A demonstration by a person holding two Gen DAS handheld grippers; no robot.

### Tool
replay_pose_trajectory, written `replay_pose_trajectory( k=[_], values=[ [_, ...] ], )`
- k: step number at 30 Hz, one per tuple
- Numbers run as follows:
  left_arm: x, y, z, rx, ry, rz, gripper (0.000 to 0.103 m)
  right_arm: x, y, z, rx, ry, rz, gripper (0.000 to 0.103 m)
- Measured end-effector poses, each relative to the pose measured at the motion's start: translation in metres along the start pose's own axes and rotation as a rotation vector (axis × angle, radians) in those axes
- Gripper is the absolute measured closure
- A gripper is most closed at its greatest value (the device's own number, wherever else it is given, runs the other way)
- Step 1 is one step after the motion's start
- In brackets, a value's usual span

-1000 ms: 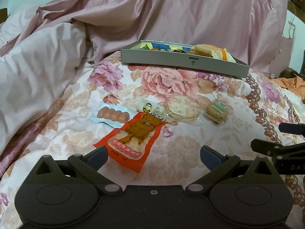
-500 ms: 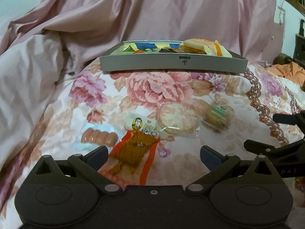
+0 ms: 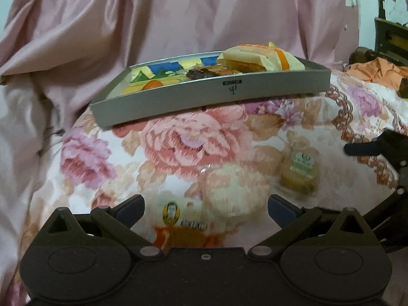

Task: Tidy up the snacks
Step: 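Grasp the round biscuit pack with the left gripper while the right grasps the green-label cookie pack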

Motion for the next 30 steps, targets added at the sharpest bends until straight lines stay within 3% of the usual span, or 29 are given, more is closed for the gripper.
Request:
replay_pose_trajectory(
  k=[9,19,30],
  values=[
    [0.015,0.011,0.001,0.022,-0.040,-0.014,0.001,0.030,0.017,0.007,0.032,0.087,-0.026,0.006],
    [0.021,0.009,0.013,0.045,-0.083,-0.021,0.001,0.038,0.013,0.014,0.092,0.111,-0.025,0.029],
    [0.041,0.008,0.038,0.192,-0.057,-0.044,0.001,0.038,0.009,0.045,0.160,0.102,-0.018,0.036]
  ],
)
Point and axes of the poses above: each gripper's, at about its wrist camera, not at the fingertips, and x roughly the way its jaws point, z to its right, y to its top, the point moved 10 cm from there along x, roughly the way its jaws point, and after that the axes turned 5 degrees about -z, right-handed, at the moved point
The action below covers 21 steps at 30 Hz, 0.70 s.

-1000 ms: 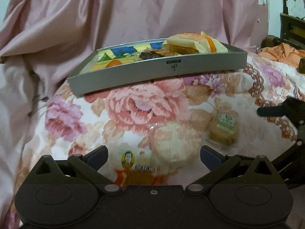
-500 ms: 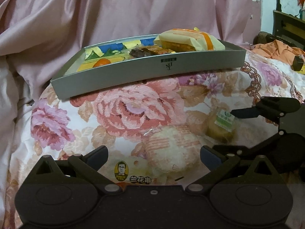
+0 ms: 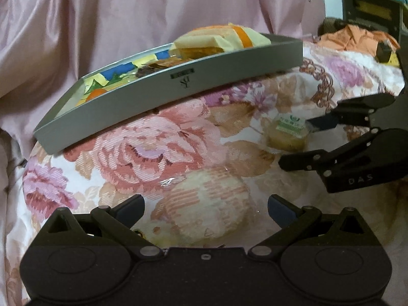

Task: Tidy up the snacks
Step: 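Grasp the round biscuit pack with the left gripper while the right grasps the green-label cookie pack, then lift and carry both held packs toward the grey tray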

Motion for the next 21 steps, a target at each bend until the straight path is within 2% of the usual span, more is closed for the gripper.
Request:
replay_pose_trajectory(
  k=[2,5,11,15,21],
  values=[
    [0.006,0.000,0.002,-0.005,-0.005,-0.012,0.001,0.001,-0.001,-0.001,-0.011,-0.006,0.000,0.035],
    [0.012,-0.002,0.002,-0.023,-0.017,-0.031,0.013,0.002,-0.001,-0.001,-0.005,-0.005,0.001,0.035],
    [0.018,-0.004,0.003,-0.050,-0.020,-0.042,0.018,0.002,-0.001,-0.003,-0.015,-0.016,0.003,0.034],
    [0.018,-0.004,0.003,-0.079,-0.018,-0.040,0.028,0.002,-0.001,-0.002,-0.018,-0.018,0.005,0.034],
    [0.016,-0.004,0.001,-0.107,-0.019,-0.039,0.028,0.001,0.000,-0.004,-0.028,-0.025,0.012,0.036]
  ],
)
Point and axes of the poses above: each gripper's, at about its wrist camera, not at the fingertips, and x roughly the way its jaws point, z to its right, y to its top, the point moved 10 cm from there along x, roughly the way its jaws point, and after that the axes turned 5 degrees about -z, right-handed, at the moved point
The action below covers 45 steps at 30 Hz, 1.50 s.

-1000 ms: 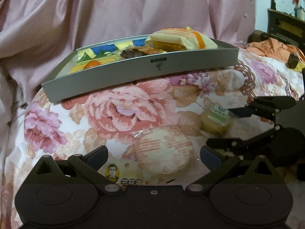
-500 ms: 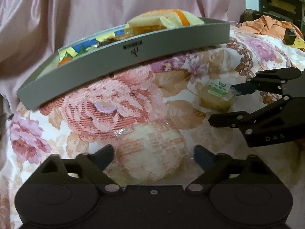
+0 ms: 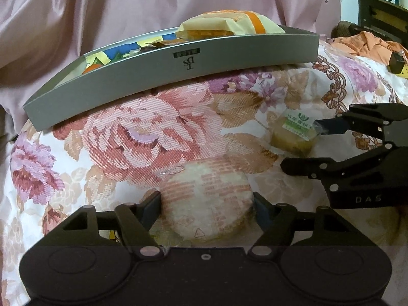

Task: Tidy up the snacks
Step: 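Lift and carry both held packs toward the grey tray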

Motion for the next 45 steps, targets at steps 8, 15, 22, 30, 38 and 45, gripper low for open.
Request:
replay_pose_trajectory(
  k=[8,15,22,30,38,45],
  values=[
    [-0.012,0.000,-0.004,-0.043,0.019,0.024,0.028,-0.001,0.000,-0.005,-0.032,-0.010,0.012,0.039],
    [-0.031,0.008,-0.010,-0.102,0.035,0.064,0.028,-0.005,0.002,-0.010,-0.062,-0.014,0.038,0.041],
    [-0.053,0.019,-0.019,-0.143,0.064,0.106,0.028,-0.017,0.012,-0.017,-0.060,0.010,0.108,0.041],
    [-0.078,0.045,-0.029,-0.174,0.088,0.161,0.028,-0.046,0.037,-0.028,-0.084,0.050,0.207,0.040],
    [-0.091,0.092,-0.034,-0.207,0.081,0.209,0.028,-0.076,0.074,-0.023,-0.055,0.054,0.297,0.039],
    [-0.085,0.140,-0.031,-0.236,0.075,0.248,0.028,-0.082,0.096,0.014,0.010,-0.040,0.326,0.039]
  ],
)
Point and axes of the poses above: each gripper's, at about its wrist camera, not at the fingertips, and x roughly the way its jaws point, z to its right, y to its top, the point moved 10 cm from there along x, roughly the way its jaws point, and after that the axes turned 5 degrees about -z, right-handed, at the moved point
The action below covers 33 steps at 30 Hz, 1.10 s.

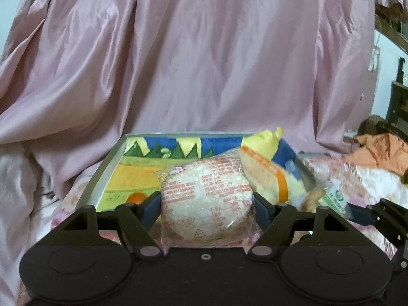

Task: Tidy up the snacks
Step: 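Lift and carry both held packs toward the grey tray, then lower both packs into the grey tray and open both grippers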

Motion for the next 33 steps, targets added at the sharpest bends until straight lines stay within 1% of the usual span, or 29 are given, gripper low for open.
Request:
replay_pose_trajectory(
  k=[6,10,12,18,23,28,33],
  values=[
    [0.030,0.022,0.001,-0.066,0.021,0.000,0.028,0.020,0.012,0.038,0.060,-0.098,0.005,0.038],
    [0.048,0.027,-0.008,-0.146,0.027,-0.011,0.028,0.034,0.017,0.056,0.087,-0.142,-0.003,0.038],
    [0.054,0.025,-0.011,-0.165,0.031,-0.017,0.028,0.041,0.015,0.060,0.088,-0.156,-0.013,0.038],
    [0.070,0.018,-0.011,-0.159,0.051,-0.037,0.028,0.054,0.009,0.063,0.097,-0.179,-0.023,0.037],
    [0.080,0.013,-0.009,-0.158,0.059,-0.052,0.028,0.064,0.011,0.070,0.124,-0.170,-0.036,0.035],
    [0.083,0.010,-0.006,-0.146,0.065,-0.047,0.028,0.068,0.003,0.074,0.145,-0.165,-0.051,0.034],
    [0.086,0.007,-0.004,-0.144,0.061,-0.057,0.027,0.069,0.005,0.073,0.145,-0.170,-0.046,0.032]
  ],
)
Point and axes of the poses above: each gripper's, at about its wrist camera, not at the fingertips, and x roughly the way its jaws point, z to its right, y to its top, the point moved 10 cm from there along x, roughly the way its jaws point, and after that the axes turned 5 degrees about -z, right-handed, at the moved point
